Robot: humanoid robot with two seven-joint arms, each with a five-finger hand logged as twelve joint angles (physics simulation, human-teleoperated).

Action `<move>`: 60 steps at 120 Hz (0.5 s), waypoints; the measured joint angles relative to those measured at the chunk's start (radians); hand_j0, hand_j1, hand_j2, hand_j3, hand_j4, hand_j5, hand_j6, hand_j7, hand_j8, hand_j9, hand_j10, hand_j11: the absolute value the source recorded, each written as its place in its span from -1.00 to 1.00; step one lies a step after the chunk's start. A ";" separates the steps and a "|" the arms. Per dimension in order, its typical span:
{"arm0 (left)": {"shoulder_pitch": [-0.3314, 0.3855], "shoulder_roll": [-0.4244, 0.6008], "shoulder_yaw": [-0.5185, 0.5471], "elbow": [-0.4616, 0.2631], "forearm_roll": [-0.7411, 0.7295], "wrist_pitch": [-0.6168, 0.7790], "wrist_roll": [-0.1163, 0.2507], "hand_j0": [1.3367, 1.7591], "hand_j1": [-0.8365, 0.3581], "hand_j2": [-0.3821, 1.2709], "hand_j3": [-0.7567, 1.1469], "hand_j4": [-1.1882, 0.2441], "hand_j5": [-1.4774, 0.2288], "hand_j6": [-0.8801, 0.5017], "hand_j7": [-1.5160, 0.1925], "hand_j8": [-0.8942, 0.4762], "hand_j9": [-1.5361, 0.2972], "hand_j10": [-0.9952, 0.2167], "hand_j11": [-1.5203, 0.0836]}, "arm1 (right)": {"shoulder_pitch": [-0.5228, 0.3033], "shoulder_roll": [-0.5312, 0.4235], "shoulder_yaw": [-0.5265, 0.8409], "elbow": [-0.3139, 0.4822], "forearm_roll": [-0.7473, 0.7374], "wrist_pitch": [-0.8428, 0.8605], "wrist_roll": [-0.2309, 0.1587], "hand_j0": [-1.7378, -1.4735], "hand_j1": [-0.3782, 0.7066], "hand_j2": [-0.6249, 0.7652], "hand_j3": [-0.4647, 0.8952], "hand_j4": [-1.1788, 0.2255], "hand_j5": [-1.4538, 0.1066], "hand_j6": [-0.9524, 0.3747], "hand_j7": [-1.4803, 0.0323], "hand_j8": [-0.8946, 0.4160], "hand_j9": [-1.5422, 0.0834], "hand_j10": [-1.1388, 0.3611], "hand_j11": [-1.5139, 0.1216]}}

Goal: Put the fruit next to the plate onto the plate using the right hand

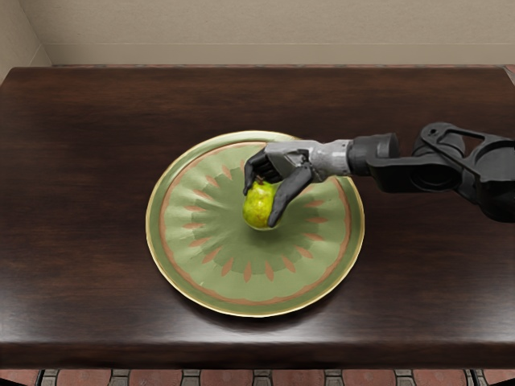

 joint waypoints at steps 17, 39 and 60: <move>0.000 0.000 0.000 0.000 0.000 0.000 0.000 0.52 0.98 -0.54 -0.20 0.66 0.73 0.27 0.77 0.30 0.67 0.64 0.89 | -0.003 0.020 -0.001 -0.001 -0.014 -0.009 -0.004 -0.39 0.16 0.73 -0.32 -0.43 -0.53 -0.34 -0.42 -0.24 -0.41 -0.04 -0.44; 0.001 0.000 0.000 0.000 0.000 0.000 0.000 0.52 0.98 -0.54 -0.20 0.66 0.73 0.27 0.77 0.30 0.67 0.64 0.89 | -0.006 0.027 0.003 -0.003 -0.009 -0.029 -0.006 -0.39 0.06 0.35 -0.32 -0.18 -0.18 -0.31 -0.10 -0.27 -0.09 -0.07 -0.13; 0.000 0.000 0.000 0.000 0.000 0.000 0.000 0.52 0.98 -0.54 -0.20 0.66 0.73 0.27 0.77 0.30 0.67 0.64 0.89 | -0.008 0.027 0.004 -0.006 -0.004 -0.048 -0.006 -0.40 -0.15 0.04 -0.32 0.08 0.14 -0.13 0.22 -0.16 0.21 0.08 0.17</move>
